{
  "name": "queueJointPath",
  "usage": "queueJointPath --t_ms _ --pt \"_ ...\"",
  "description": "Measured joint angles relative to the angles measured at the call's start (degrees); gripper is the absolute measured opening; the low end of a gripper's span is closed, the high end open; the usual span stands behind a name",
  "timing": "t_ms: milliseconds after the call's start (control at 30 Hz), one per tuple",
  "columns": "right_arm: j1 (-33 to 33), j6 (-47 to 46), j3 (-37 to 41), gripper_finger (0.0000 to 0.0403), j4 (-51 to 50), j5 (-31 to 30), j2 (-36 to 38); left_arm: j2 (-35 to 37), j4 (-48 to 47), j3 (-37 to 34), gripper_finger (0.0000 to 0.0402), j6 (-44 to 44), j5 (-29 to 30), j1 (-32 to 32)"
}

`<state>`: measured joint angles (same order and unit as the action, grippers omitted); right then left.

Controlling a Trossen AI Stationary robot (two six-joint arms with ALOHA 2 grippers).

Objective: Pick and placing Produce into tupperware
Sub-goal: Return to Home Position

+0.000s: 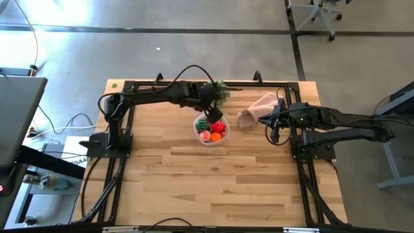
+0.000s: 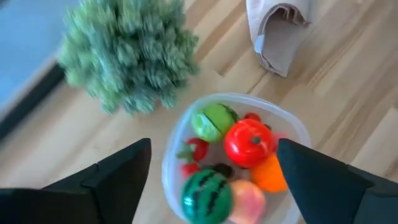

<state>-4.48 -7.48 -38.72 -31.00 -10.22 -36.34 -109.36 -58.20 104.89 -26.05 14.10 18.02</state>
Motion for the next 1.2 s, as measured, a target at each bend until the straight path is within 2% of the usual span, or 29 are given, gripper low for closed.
queueJointPath --t_ms 200,333,533,667,833,1000,1200 --pt "0.01 0.01 0.0 0.003 0.0 0.07 0.01 0.04 -1.46 5.1 0.0291 12.06 3.52 -0.02" --pt "0.01 0.0 0.0 0.003 0.0 0.07 -0.01 0.04 2.9 6.25 0.0263 23.45 1.43 -0.02" --pt "0.0 0.0 0.0 0.003 0.0 0.09 0.01 0.0 5.44 6.14 0.0225 24.03 -3.95 0.0" --pt "0.01 -0.01 0.0 0.003 0.0 0.09 0.01 -0.04 5.08 4.93 0.0188 23.06 -3.18 0.01" --pt "0.01 -0.01 -0.02 0.003 0.0 0.09 0.01 0.41 3.54 3.5 0.0108 22.82 -3.16 0.02" --pt "0.01 -0.01 0.0 0.003 0.0 0.11 -0.01 5.32 5.46 0.88 0.0015 24.46 -4.99 -0.02" --pt "0.0 -0.01 -0.01 0.003 0.0 0.12 -0.01 17.8 9.0 -9.35 0.0023 28.12 -4.64 0.49"
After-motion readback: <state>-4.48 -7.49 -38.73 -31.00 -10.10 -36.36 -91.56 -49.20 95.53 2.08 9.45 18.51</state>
